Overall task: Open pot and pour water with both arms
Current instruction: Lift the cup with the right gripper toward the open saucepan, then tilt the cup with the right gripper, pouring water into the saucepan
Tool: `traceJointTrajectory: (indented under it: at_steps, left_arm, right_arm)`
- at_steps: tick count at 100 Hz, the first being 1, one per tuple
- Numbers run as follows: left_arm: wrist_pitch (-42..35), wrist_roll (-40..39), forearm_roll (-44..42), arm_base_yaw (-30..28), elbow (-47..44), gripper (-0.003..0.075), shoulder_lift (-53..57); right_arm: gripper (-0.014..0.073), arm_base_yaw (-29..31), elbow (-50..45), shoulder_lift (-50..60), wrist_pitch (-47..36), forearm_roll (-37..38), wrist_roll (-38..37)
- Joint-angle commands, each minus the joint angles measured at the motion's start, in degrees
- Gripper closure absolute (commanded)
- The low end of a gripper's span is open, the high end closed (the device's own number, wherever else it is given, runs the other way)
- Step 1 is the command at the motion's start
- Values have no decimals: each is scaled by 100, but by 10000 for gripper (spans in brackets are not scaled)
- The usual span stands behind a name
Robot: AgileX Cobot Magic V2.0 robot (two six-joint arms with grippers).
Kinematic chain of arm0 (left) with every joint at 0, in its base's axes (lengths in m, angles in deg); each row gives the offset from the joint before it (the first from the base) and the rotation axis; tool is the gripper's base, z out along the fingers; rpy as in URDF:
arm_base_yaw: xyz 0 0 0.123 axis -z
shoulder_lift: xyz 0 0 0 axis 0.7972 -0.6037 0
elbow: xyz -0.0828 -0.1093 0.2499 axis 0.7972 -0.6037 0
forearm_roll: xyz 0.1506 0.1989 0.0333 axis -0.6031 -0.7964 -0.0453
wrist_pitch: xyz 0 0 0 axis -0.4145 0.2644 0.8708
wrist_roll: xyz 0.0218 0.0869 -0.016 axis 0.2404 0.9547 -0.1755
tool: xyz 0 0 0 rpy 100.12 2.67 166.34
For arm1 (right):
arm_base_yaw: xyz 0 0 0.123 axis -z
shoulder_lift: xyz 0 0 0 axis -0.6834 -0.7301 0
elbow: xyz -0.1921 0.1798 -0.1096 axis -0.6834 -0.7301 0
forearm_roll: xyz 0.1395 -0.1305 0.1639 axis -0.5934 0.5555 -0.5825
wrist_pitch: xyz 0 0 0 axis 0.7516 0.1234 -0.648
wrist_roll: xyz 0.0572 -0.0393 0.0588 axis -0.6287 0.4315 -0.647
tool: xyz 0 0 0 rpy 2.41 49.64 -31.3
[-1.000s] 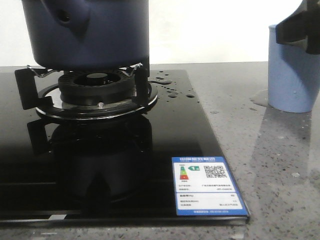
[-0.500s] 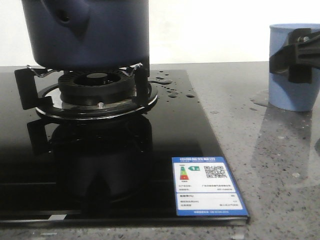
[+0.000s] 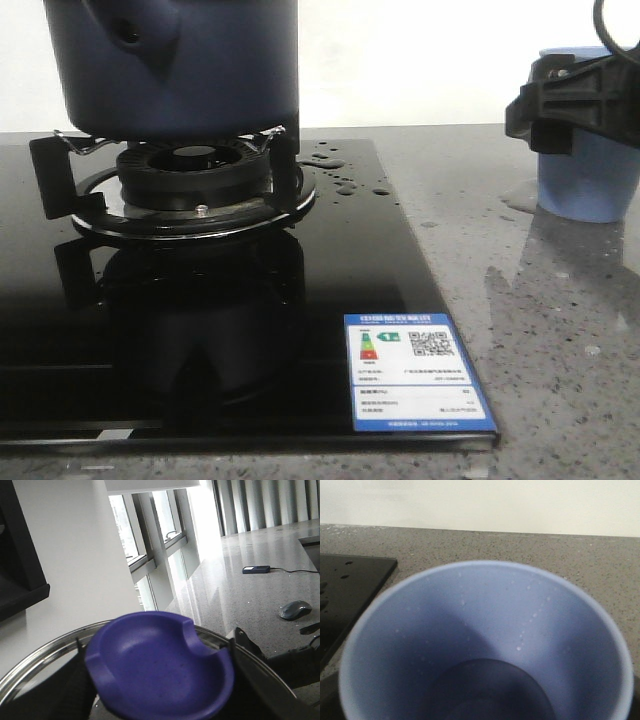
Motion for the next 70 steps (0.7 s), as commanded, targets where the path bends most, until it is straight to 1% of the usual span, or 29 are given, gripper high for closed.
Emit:
traceJointTrajectory:
  at_steps: [1, 8, 17, 18, 28, 35, 40, 48, 54, 60, 70]
  left_arm:
    - [73, -218, 690, -5, 199, 425, 237]
    - [20, -292, 690, -5, 199, 425, 329]
    - [-41, -292, 690, -5, 199, 425, 487]
    - [-52, -292, 690, -5, 199, 425, 503]
    - [-301, -406, 690, -5, 199, 425, 746]
    - [-669, -643, 690, -5, 199, 425, 923]
    - [-974, -831, 690, -5, 199, 425, 1057]
    - [-1345, -990, 654, -5, 199, 425, 1249]
    - [-1459, -991, 612, -5, 199, 425, 1348]
    - [-1502, -1001, 568, -5, 199, 425, 1415]
    - [-1502, -1043, 467, -5, 199, 425, 1465]
  right_arm:
    - [30, 39, 182, 93, -363, 155, -98]
    - [123, 39, 182, 93, -311, 155, -98]
    - [211, 39, 182, 93, -277, 155, -98]
    - [230, 39, 182, 93, -276, 155, -98]
    - [301, -23, 192, 228, -213, 155, -98]
    - [326, -138, 302, 420, -213, 165, -98]
    - [327, -222, 427, 543, -202, 218, -98]
    - [327, -336, 846, 724, 15, 676, -98]
    - [327, -390, 1270, 769, 491, 1103, -98]
    - [327, -456, 1840, 757, 1154, 1530, -98]
    - [327, -569, 2755, 624, 2136, 1941, -98]
